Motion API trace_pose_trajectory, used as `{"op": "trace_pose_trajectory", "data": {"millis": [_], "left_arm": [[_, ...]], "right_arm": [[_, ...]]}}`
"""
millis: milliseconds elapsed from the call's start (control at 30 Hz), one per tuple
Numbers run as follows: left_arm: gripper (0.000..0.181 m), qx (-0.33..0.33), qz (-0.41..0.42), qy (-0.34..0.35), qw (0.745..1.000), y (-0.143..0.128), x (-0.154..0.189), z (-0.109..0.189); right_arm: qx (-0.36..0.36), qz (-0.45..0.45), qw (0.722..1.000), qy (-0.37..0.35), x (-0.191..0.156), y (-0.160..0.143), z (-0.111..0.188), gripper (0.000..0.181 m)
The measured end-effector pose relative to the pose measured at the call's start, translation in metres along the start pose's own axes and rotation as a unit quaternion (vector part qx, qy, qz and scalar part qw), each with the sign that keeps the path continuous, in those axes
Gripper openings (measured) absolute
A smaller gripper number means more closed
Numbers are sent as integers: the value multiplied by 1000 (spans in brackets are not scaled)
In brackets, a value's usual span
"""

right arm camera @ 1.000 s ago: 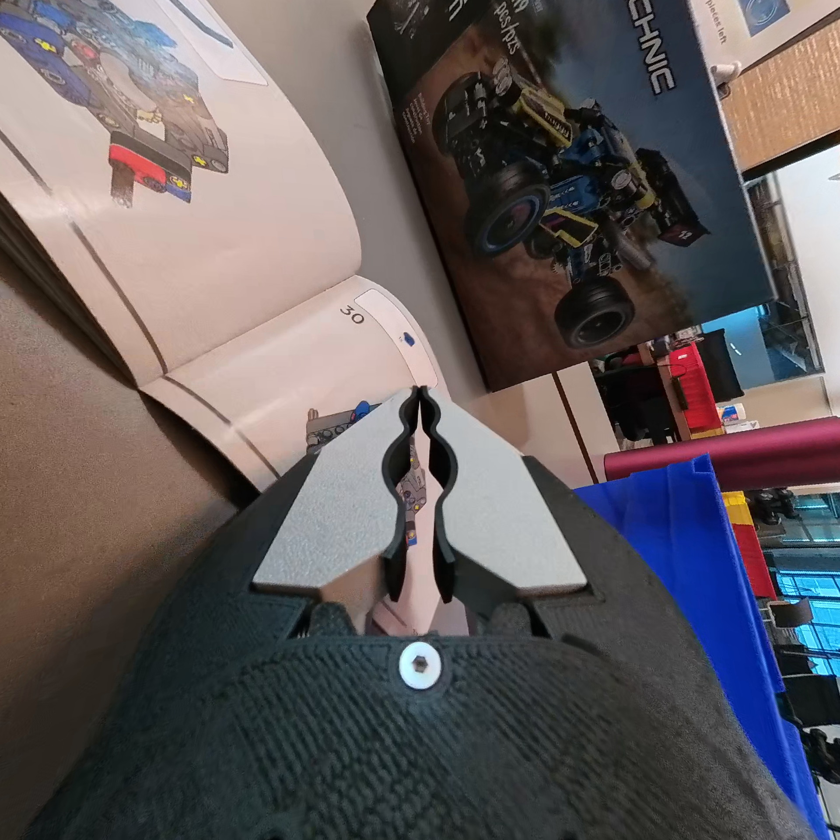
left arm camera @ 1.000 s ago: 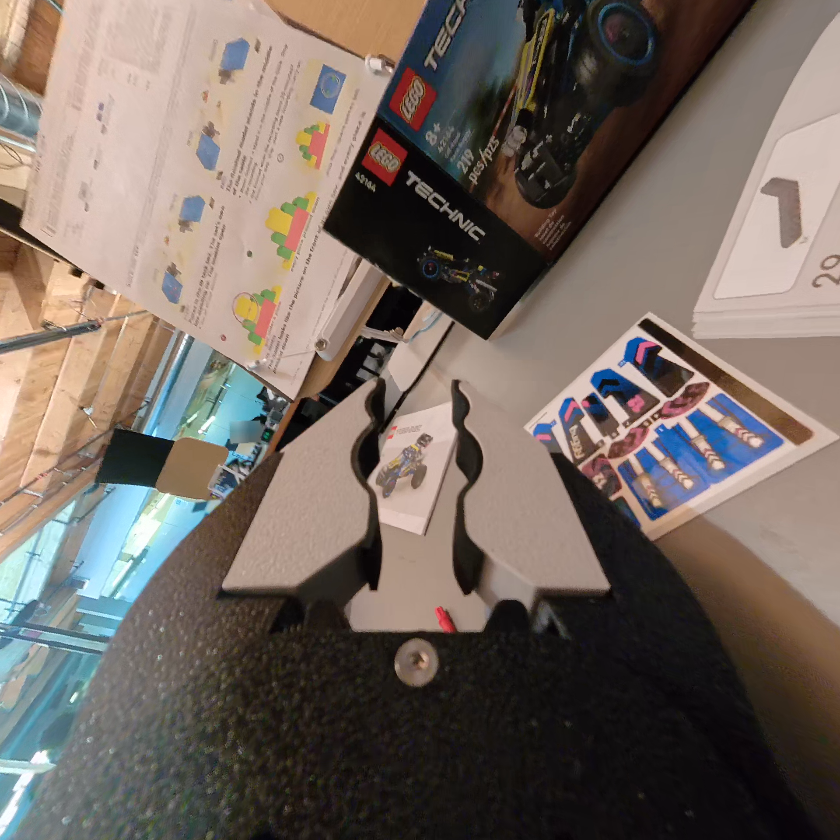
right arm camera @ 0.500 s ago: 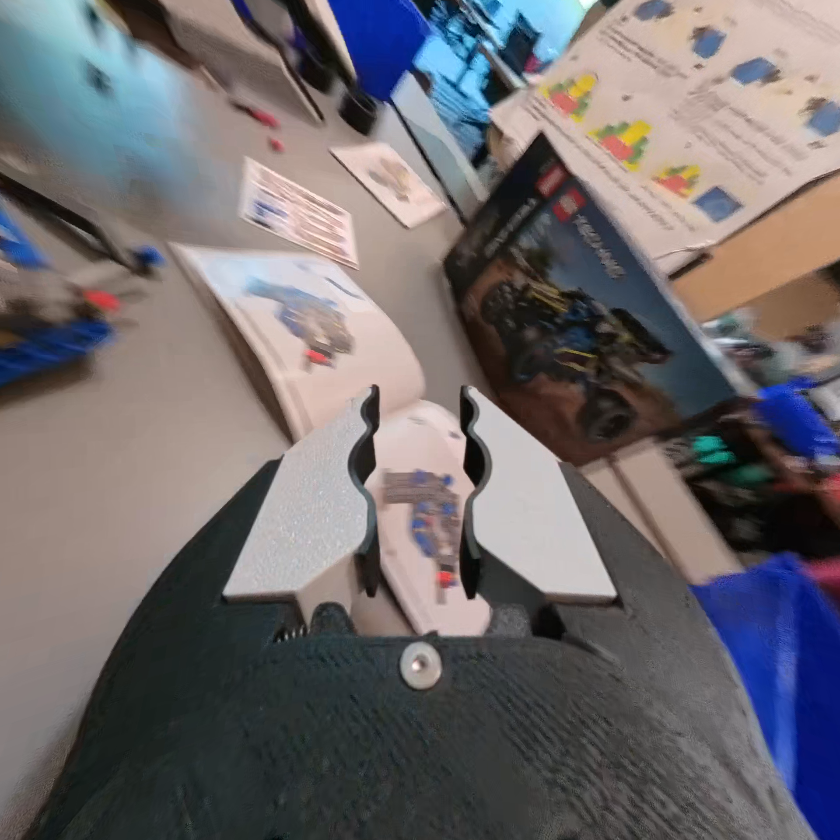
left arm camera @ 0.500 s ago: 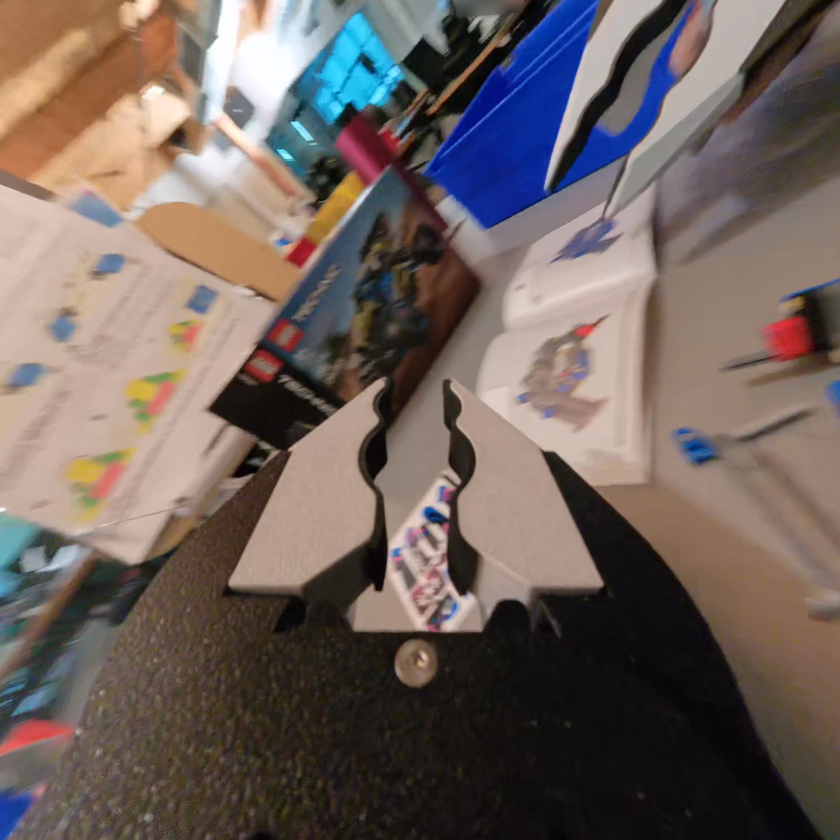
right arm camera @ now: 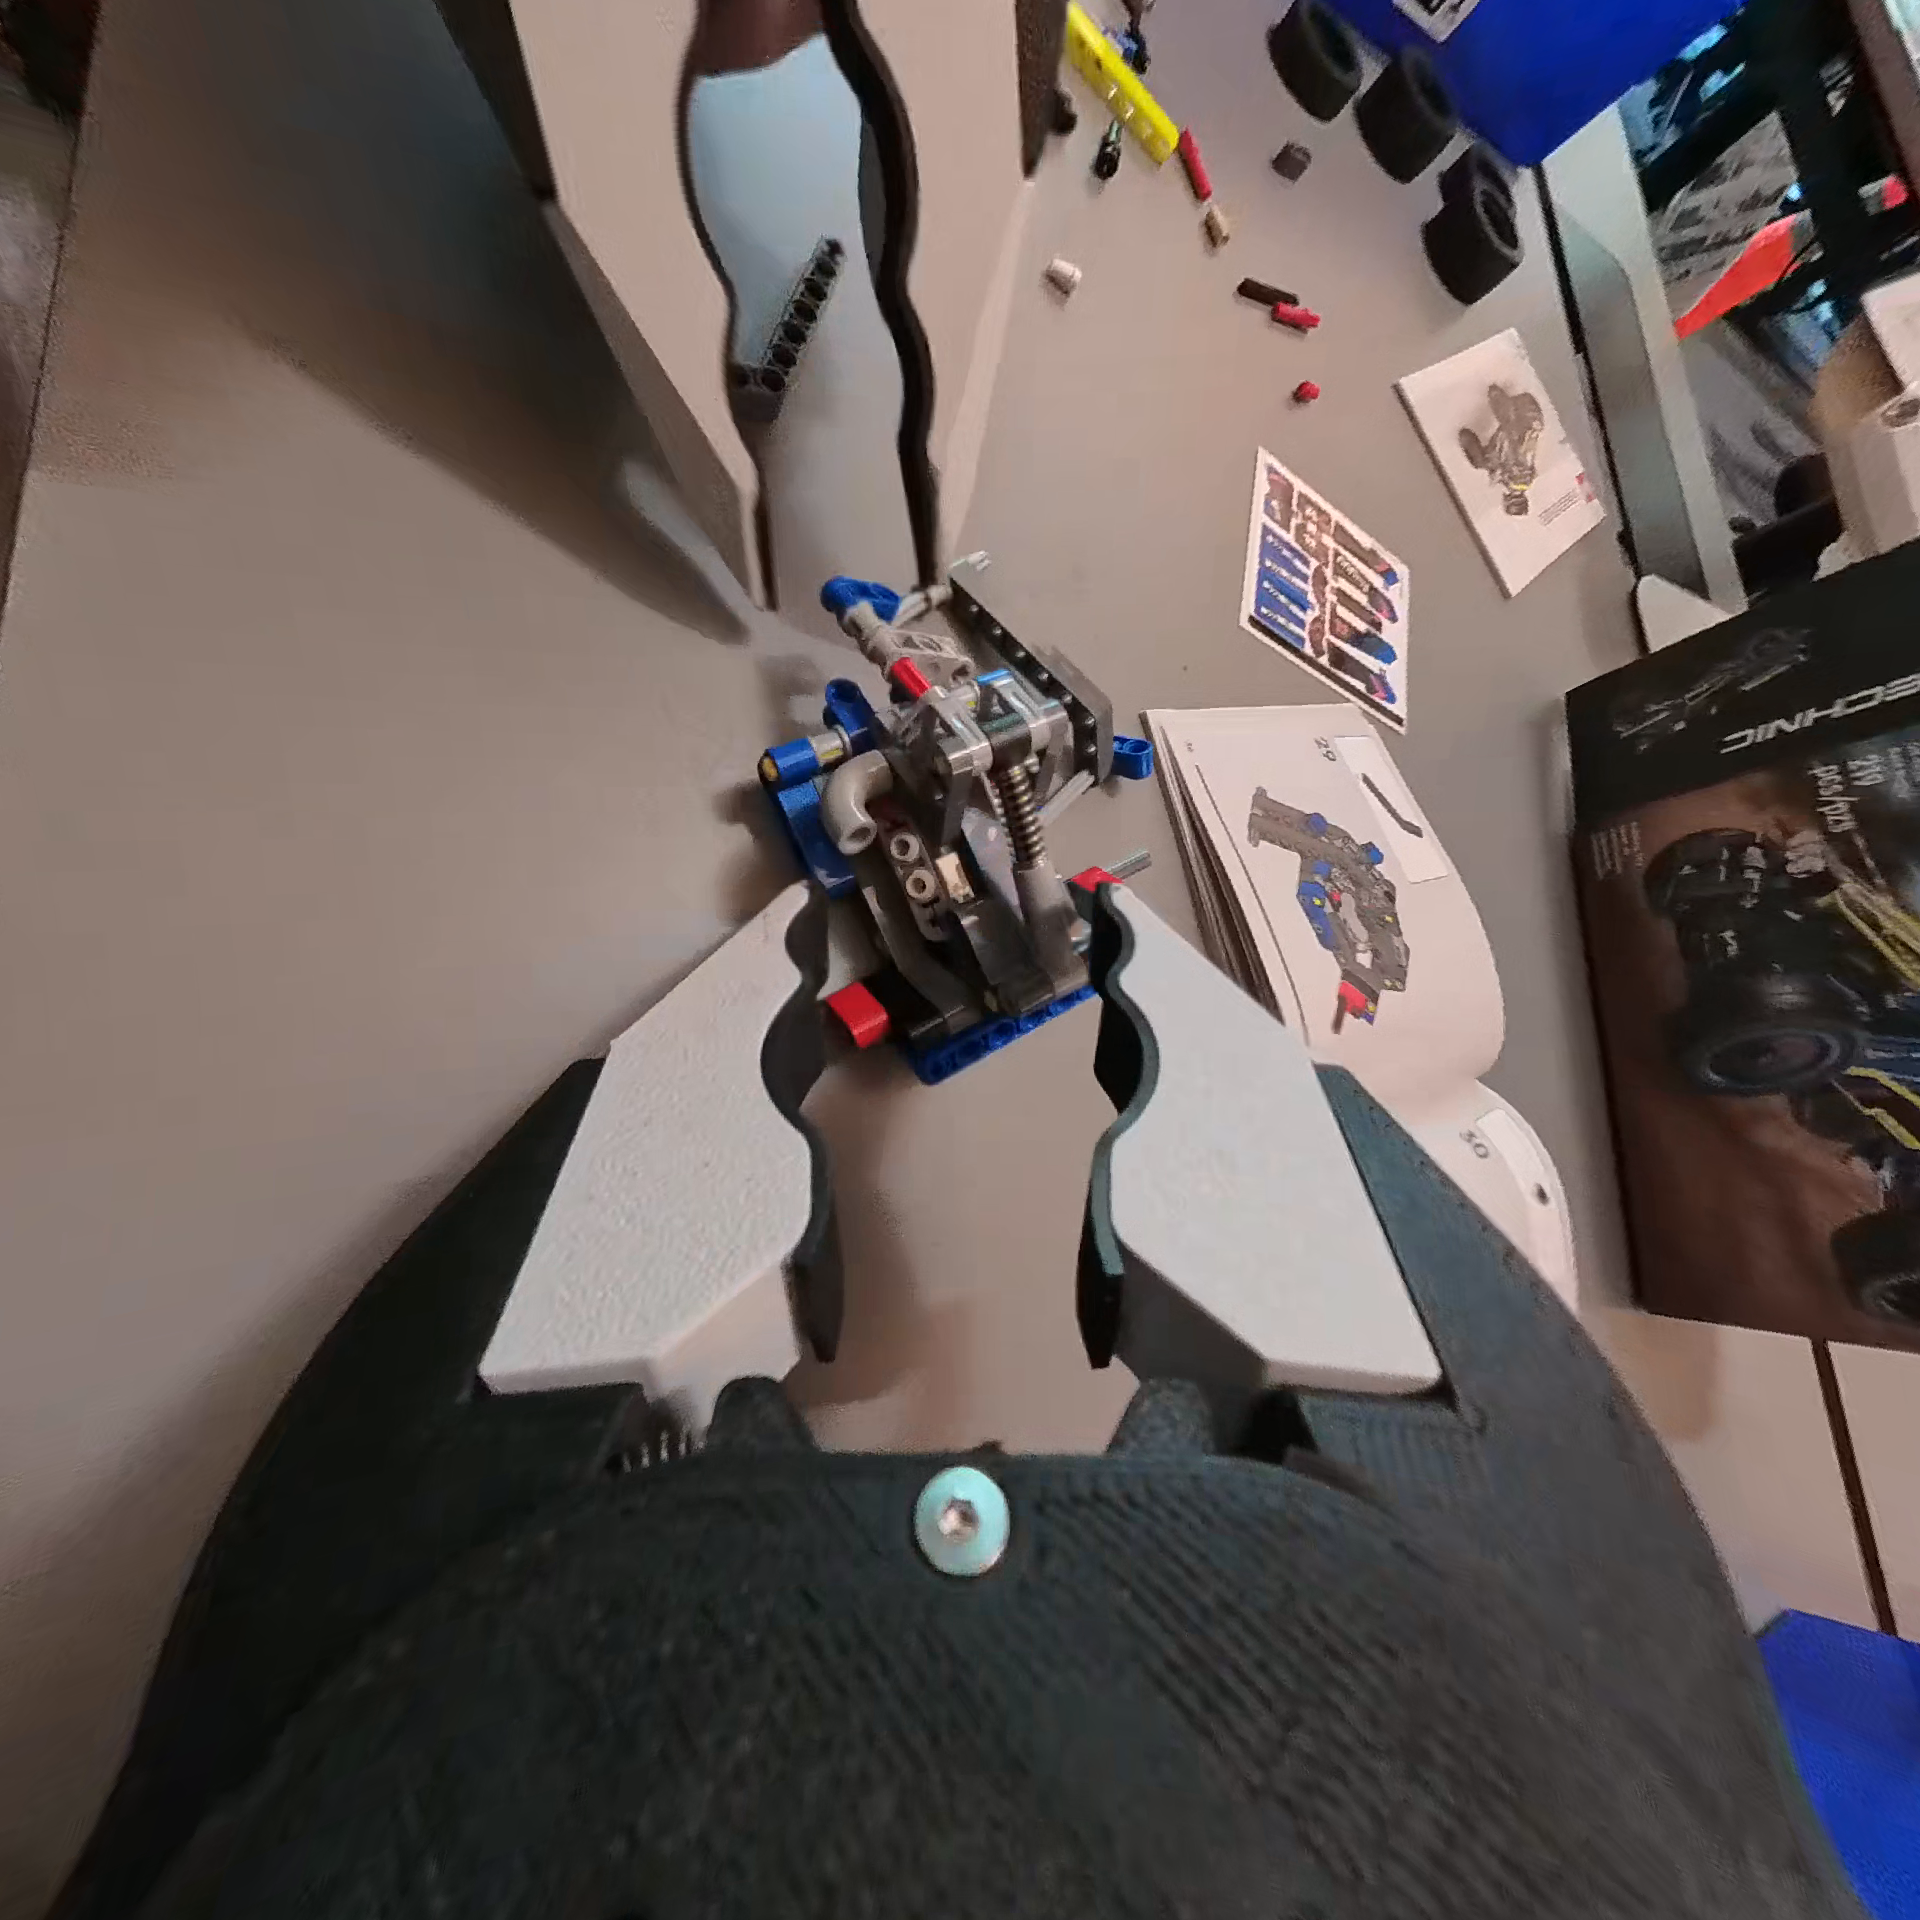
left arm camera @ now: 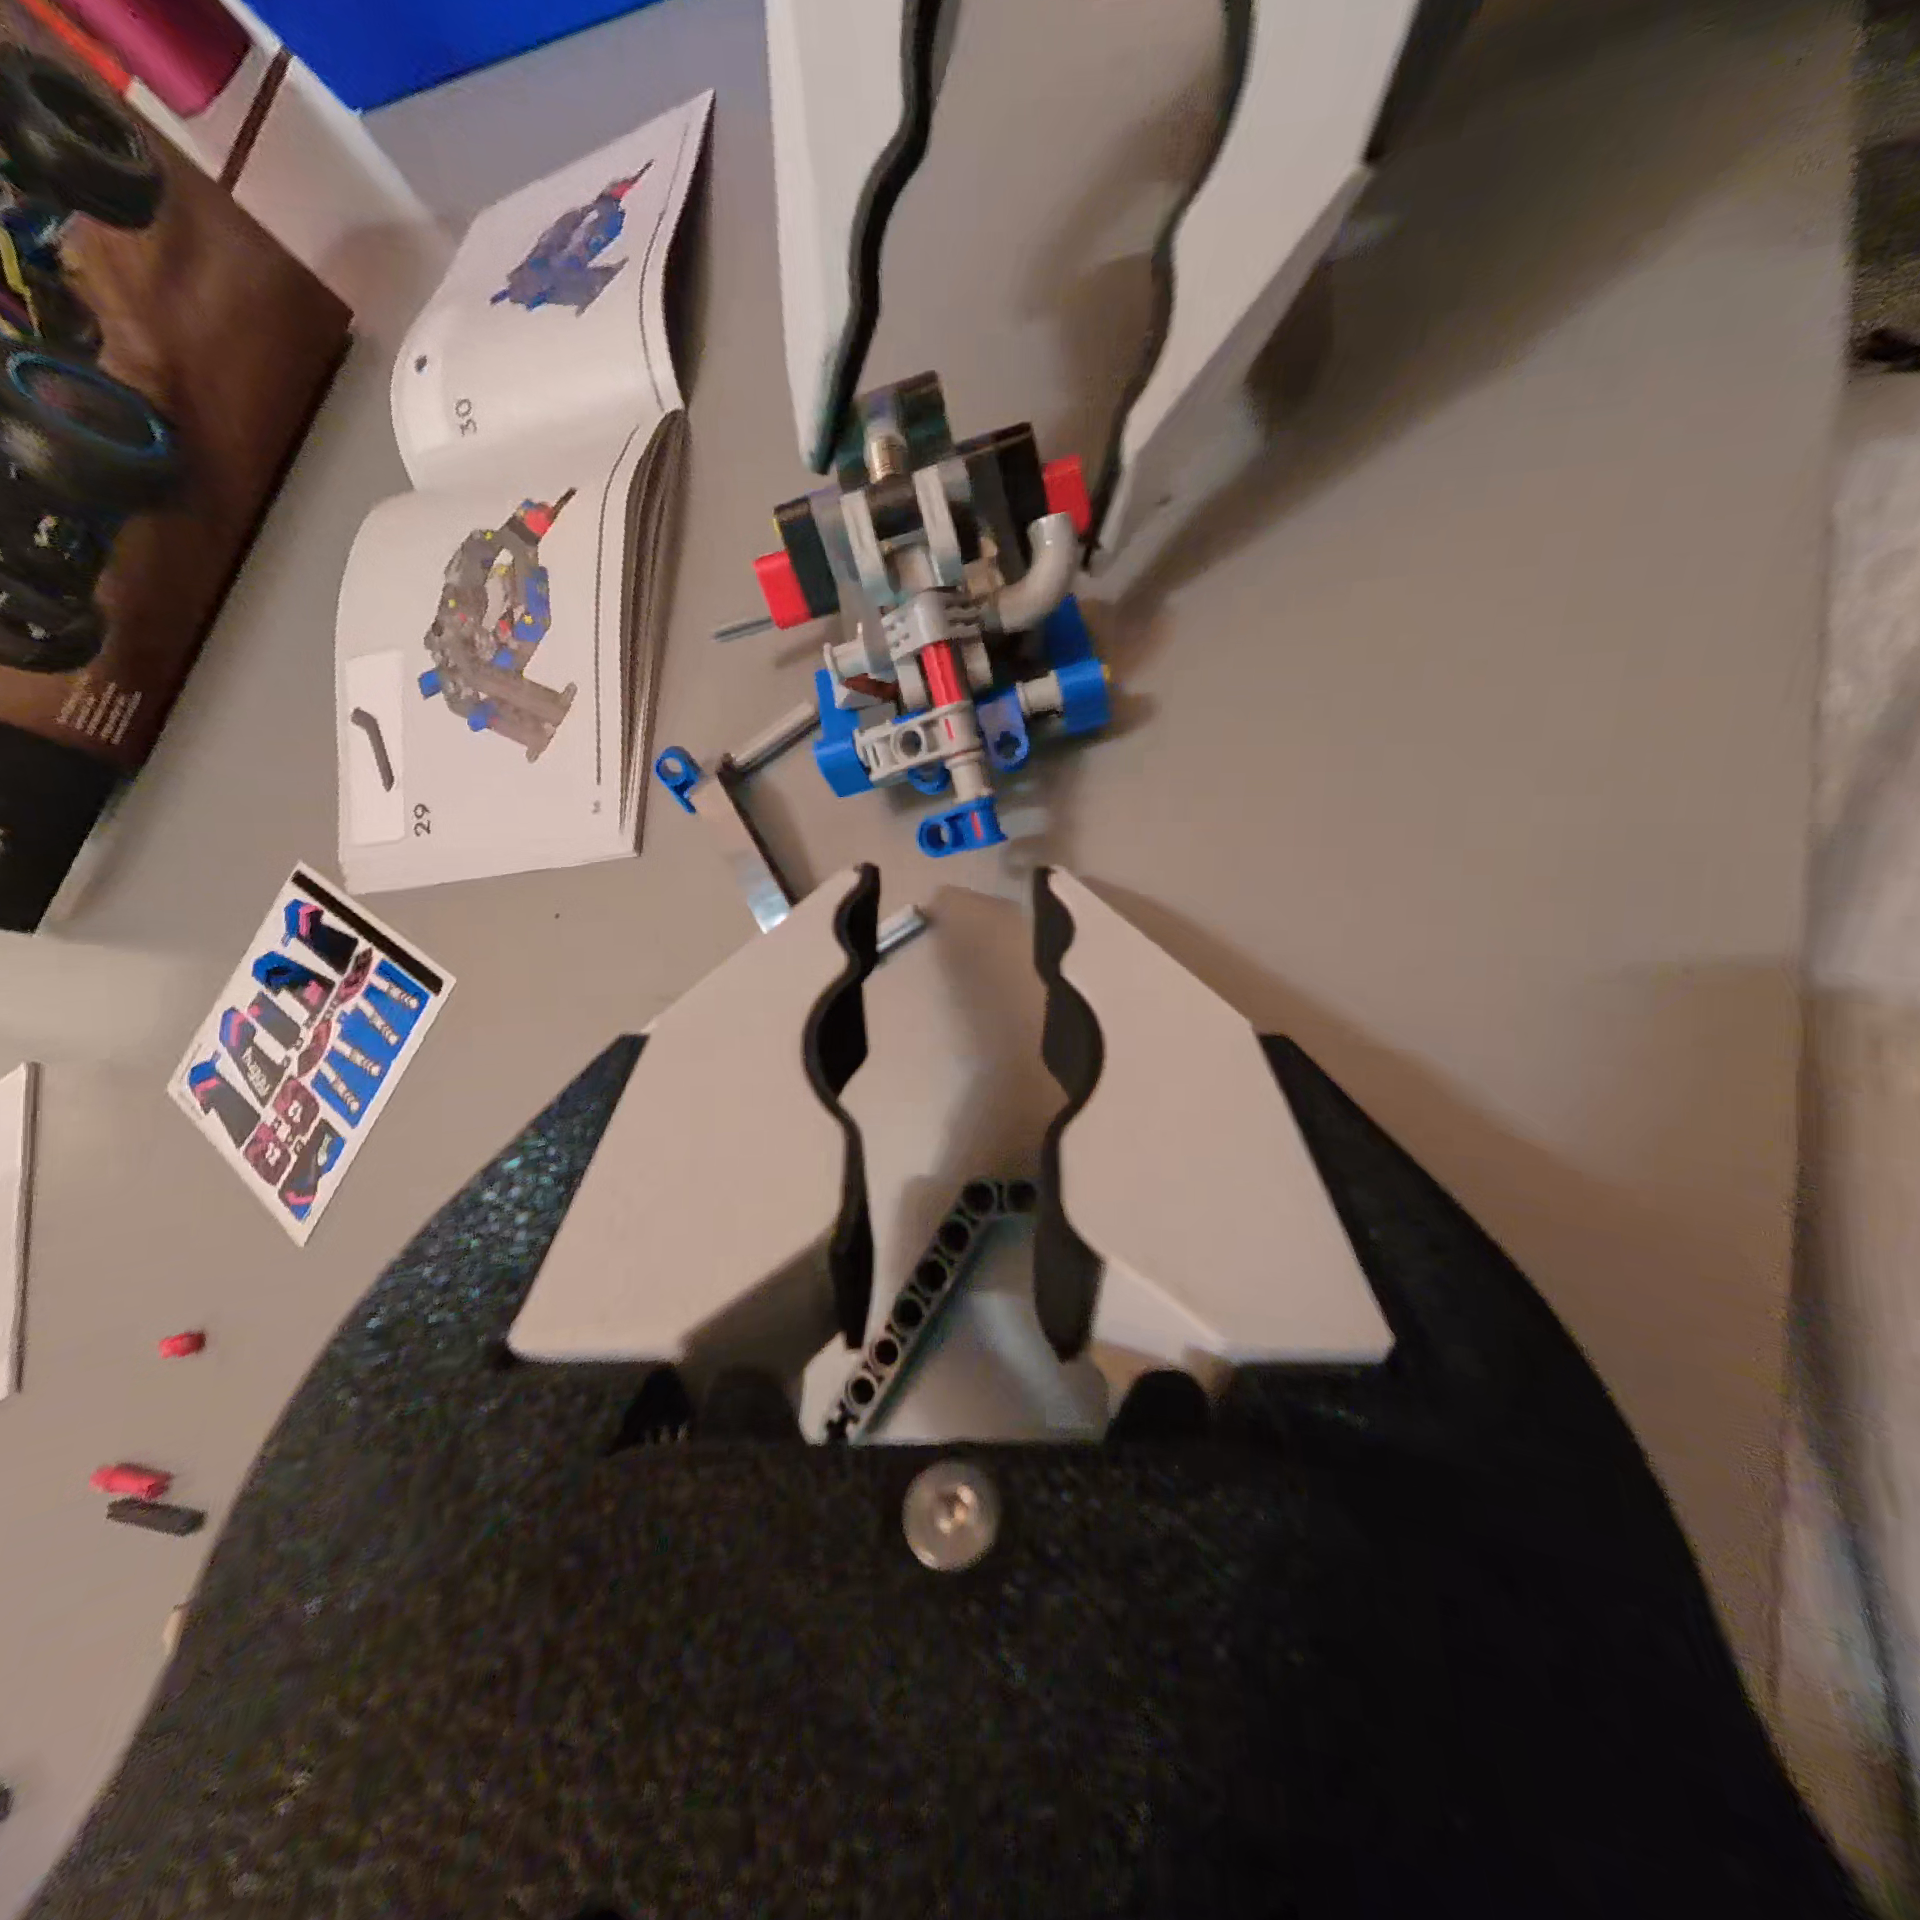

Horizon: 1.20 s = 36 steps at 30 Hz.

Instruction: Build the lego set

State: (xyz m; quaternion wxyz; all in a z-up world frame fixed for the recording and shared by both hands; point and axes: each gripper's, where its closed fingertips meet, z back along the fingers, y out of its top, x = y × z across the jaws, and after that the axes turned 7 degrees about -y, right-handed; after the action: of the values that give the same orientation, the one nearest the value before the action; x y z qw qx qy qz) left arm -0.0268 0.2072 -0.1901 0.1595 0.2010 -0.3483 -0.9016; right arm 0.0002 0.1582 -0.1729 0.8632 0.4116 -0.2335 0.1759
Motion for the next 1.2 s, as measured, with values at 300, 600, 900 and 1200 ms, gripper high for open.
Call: {"op": "trace_pose_trajectory", "data": {"millis": [300, 600, 900, 1200], "left_arm": [[0, 36, 28, 24, 999, 18, -13, 1], [0, 22, 25, 35, 999, 13, -28, 3], [8, 12, 138, 2, 990, -5, 9, 8], [12, 40, 259, -25, 965, 14, -3, -15]], "right_arm": [[7, -6, 1000, -1, -1, -1, -12, 53], [-6, 34, 999, 23, 11, -6, -5, 60], [7, 27, 995, 95, 5, -11, -21, 56], [47, -141, 978, 147, 10, -10, -16, 46]]}}
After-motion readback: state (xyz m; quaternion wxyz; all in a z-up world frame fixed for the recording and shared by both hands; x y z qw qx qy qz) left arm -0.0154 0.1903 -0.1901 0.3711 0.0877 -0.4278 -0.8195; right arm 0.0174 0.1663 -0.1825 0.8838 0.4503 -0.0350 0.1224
